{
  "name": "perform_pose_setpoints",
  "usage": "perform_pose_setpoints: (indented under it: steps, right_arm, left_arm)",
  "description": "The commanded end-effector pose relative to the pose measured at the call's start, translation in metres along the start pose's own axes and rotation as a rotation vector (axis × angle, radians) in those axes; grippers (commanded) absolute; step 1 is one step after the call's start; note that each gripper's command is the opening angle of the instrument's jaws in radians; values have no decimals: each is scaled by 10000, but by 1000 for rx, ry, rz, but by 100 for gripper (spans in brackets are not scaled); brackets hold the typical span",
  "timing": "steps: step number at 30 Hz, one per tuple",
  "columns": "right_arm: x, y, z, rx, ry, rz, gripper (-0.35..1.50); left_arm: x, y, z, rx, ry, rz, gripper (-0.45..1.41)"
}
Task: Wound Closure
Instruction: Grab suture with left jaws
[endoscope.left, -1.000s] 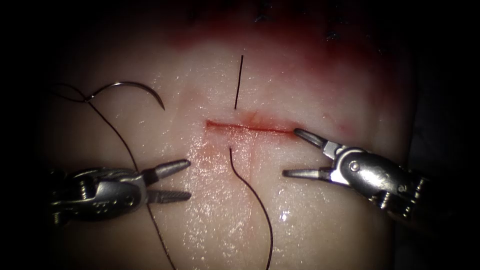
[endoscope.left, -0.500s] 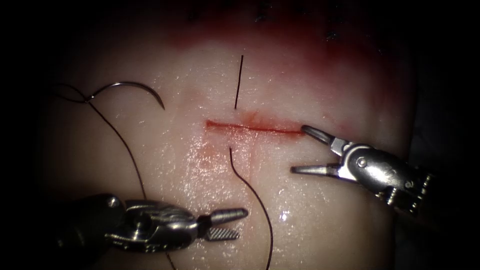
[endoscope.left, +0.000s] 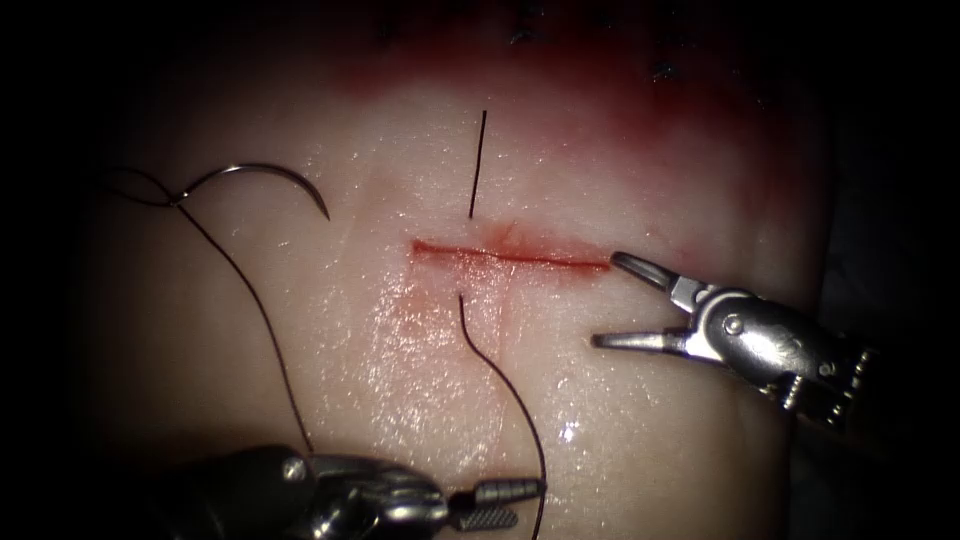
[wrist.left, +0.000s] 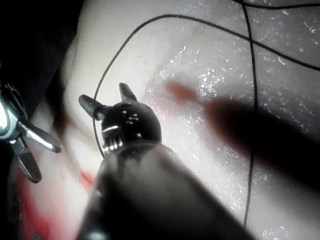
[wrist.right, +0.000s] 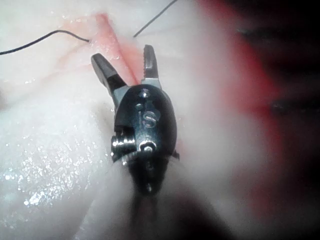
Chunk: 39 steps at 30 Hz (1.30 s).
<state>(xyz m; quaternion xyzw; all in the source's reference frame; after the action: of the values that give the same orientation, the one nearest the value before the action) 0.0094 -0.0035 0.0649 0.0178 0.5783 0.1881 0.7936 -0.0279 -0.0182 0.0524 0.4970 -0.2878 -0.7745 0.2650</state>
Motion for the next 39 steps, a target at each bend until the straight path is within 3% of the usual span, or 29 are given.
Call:
perform_pose_setpoints:
  steps: [1,14,15,19,24,29,39]
  right_arm:
    - [-5,0,8,1,1,-1,106]
    - [-7,-3,5,5,4,-5,104]
    - [-7,-3,5,5,4,-6,103]
    - [-8,-8,6,4,6,-9,98]
    - [-11,-16,7,32,19,-10,94]
    - [-7,-24,8,56,35,-112,91]
    - [20,-44,23,80,33,-522,96]
  left_arm:
    - [-2,2,11,-10,0,2,74]
    - [19,1,20,-27,12,39,69]
    - [20,1,20,-27,13,39,62]
    - [18,-2,18,-57,-9,34,-35]
    - [7,-14,13,-64,-12,20,-35]
    - [-7,-31,9,-70,-8,-1,-35]
    - [-24,-55,7,-70,15,-27,-35]
